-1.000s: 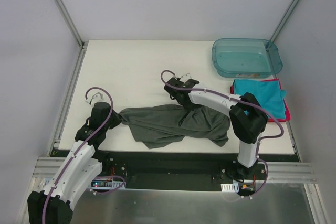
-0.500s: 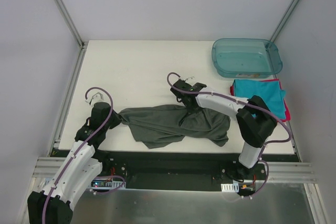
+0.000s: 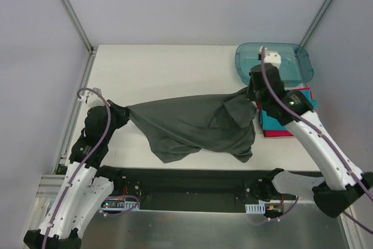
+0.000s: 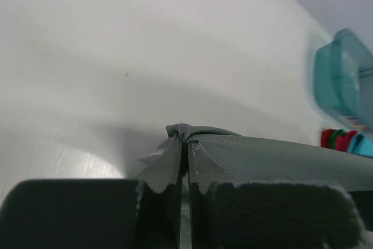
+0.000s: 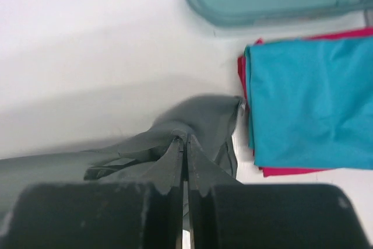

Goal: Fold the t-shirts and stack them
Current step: Flatten out the tshirt

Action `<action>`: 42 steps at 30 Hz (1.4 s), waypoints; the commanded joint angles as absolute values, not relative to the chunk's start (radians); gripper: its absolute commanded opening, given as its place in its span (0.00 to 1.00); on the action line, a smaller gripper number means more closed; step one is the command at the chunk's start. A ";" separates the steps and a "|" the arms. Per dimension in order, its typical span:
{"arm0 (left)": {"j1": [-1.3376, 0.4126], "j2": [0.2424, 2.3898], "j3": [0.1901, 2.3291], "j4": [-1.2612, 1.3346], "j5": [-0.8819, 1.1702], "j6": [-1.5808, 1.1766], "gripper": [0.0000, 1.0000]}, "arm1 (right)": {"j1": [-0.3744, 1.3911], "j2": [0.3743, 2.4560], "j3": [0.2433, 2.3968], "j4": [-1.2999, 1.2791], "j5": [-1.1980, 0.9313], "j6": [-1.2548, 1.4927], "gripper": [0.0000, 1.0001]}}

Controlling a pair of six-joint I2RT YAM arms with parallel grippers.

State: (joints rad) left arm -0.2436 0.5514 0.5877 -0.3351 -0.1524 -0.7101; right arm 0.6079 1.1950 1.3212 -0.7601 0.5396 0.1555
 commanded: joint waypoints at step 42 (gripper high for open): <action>-0.203 1.381 1.196 -0.265 -0.313 -0.442 0.58 | 0.334 1.690 1.713 -0.522 0.177 -0.176 0.23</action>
